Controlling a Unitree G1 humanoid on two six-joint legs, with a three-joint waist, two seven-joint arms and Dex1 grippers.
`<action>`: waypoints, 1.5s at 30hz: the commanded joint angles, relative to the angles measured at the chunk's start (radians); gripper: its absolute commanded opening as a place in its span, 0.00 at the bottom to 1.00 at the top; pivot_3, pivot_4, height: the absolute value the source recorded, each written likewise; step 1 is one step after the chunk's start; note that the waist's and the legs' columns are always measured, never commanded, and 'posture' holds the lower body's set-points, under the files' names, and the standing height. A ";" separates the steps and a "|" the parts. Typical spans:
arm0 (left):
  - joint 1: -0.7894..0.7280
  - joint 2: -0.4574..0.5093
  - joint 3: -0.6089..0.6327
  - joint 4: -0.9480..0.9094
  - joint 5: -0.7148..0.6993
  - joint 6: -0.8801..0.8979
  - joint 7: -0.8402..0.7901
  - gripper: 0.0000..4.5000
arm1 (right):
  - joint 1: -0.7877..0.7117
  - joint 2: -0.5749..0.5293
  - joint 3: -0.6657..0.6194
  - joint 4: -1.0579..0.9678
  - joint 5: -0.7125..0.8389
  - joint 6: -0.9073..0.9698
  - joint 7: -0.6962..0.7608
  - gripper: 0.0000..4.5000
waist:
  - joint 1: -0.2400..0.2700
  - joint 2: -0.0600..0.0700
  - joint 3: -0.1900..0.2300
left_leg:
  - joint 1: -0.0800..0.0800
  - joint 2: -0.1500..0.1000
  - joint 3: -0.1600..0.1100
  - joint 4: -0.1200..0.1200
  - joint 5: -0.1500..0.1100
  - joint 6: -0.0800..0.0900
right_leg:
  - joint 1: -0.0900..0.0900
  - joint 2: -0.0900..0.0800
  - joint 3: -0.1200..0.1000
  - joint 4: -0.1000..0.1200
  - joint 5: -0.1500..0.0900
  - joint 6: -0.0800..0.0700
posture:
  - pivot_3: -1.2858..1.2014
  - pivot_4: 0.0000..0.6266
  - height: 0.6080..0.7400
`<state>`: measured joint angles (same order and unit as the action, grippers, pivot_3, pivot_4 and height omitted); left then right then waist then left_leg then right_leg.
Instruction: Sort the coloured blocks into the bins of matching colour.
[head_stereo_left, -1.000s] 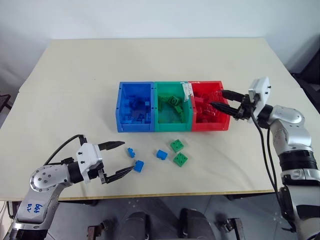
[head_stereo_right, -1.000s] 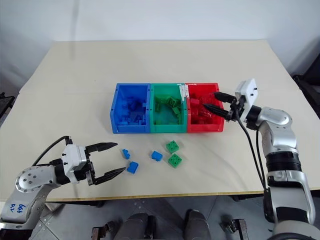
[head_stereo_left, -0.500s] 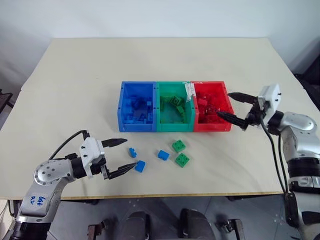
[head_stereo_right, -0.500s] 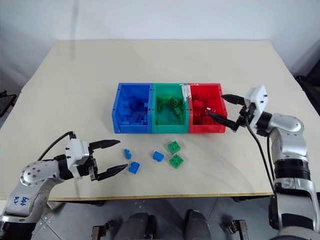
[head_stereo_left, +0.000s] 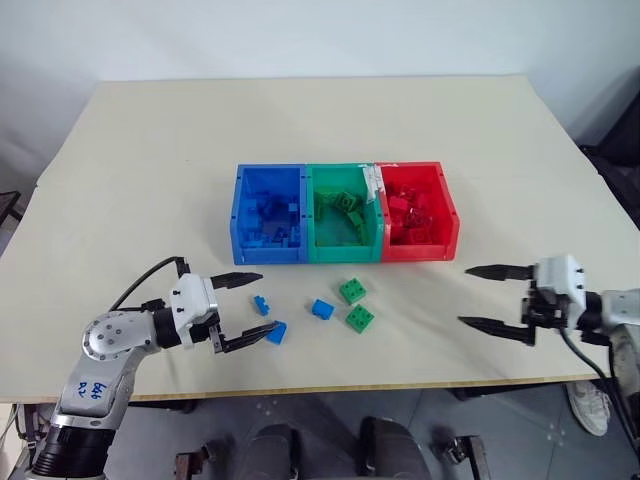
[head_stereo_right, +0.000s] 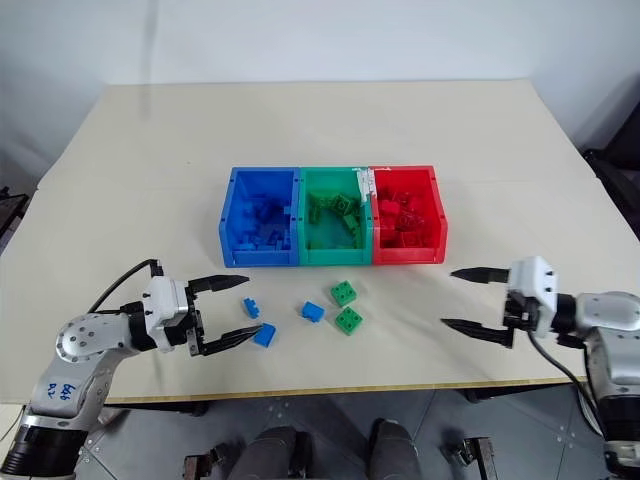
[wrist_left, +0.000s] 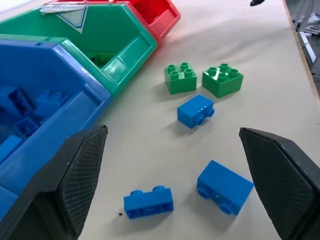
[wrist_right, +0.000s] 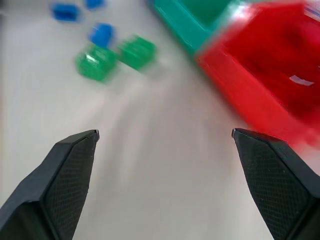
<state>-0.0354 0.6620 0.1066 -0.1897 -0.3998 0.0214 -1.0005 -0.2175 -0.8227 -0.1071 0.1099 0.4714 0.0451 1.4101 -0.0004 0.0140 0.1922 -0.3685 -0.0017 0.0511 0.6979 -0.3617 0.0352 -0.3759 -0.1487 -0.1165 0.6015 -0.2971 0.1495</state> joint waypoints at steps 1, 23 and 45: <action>0.056 0.039 0.067 -0.026 -0.030 -0.002 -0.024 1.00 | -0.018 0.022 0.076 -0.149 0.052 0.160 -0.022 0.99 | 0.001 0.000 0.000 | 0.000 0.000 0.000 0.000 0.000 0.000 | 0.000 0.000 0.000 0.000 0.000 0.000 | 0.52 0.24 1.00; 0.177 0.053 0.145 -0.124 -0.033 0.011 0.025 1.00 | -0.067 0.258 0.337 -0.252 -0.172 0.319 -0.362 0.63 | -0.001 -0.001 0.000 | -0.001 -0.002 -0.003 -0.001 -0.001 -0.001 | -0.001 0.000 -0.001 0.000 0.000 -0.001 | 0.52 0.24 1.00; 0.148 -0.006 0.182 -0.148 -0.057 0.046 0.123 1.00 | -0.482 0.357 0.181 -0.034 -0.041 0.447 -0.461 0.42 | -0.007 -0.001 0.000 | -0.001 -0.001 -0.002 0.000 -0.001 -0.001 | -0.002 0.000 0.000 0.000 0.000 -0.001 | 0.52 0.24 1.00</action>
<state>0.1078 0.6634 0.2623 -0.3041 -0.4351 0.0699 -0.8928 -0.6600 -0.4780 0.0729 0.0321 0.4625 0.5226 0.9758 -0.0071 0.0134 0.1919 -0.3701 -0.0034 0.0493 0.6974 -0.3626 0.0348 -0.3781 -0.1493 -0.1159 0.6022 -0.2970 0.1485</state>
